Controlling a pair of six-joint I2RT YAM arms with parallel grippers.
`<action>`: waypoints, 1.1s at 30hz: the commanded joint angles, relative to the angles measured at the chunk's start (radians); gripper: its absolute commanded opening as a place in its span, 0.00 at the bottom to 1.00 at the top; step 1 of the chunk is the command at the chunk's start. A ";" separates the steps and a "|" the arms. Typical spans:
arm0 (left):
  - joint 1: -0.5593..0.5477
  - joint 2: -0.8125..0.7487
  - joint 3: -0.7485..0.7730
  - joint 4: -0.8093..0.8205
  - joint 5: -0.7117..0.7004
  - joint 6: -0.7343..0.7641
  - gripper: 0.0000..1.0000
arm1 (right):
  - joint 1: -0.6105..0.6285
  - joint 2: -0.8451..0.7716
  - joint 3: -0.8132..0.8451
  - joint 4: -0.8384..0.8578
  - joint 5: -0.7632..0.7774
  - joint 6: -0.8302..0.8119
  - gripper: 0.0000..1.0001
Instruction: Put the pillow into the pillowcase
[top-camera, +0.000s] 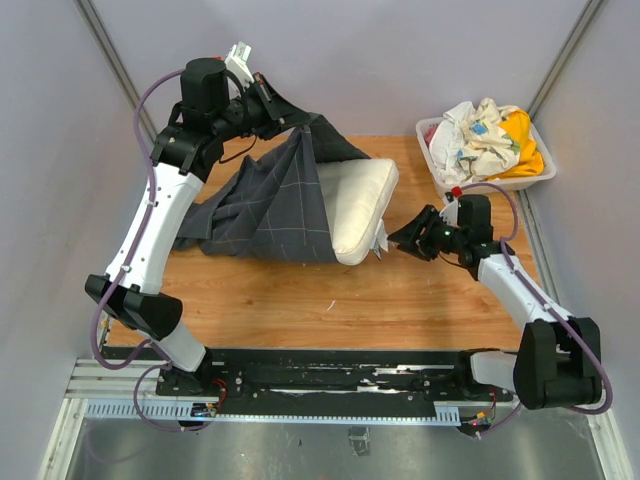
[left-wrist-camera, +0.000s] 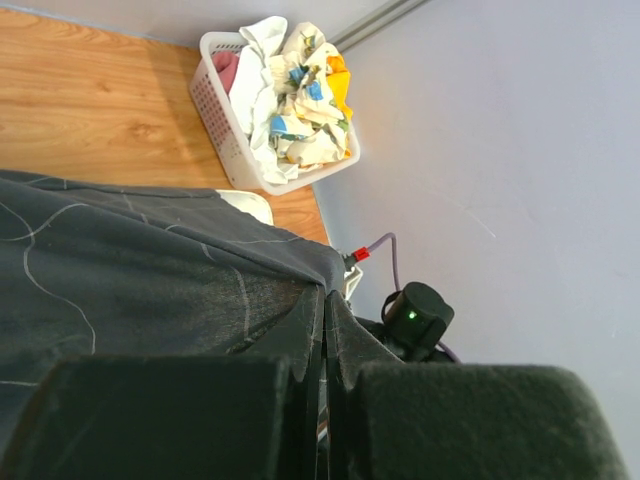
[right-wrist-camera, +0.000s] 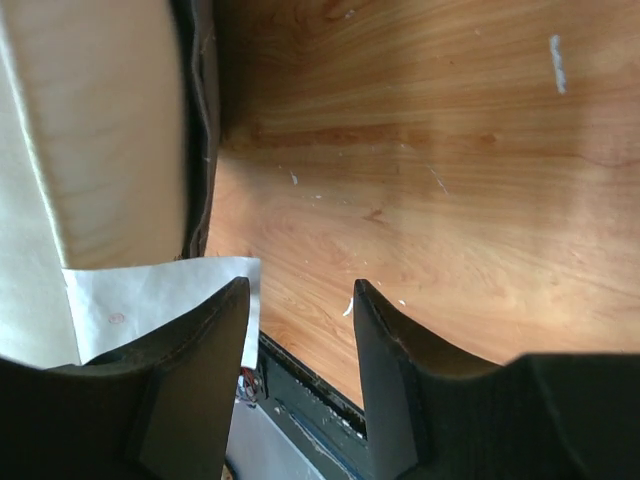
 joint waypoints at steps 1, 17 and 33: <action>0.008 -0.023 0.033 0.122 0.034 -0.015 0.00 | 0.062 0.037 0.026 0.148 -0.008 0.031 0.47; 0.008 -0.021 0.026 0.118 0.035 -0.004 0.00 | 0.238 0.242 0.199 0.251 0.028 0.093 0.48; 0.008 -0.015 0.026 0.138 0.051 -0.032 0.00 | 0.332 0.409 0.265 0.319 0.150 0.096 0.48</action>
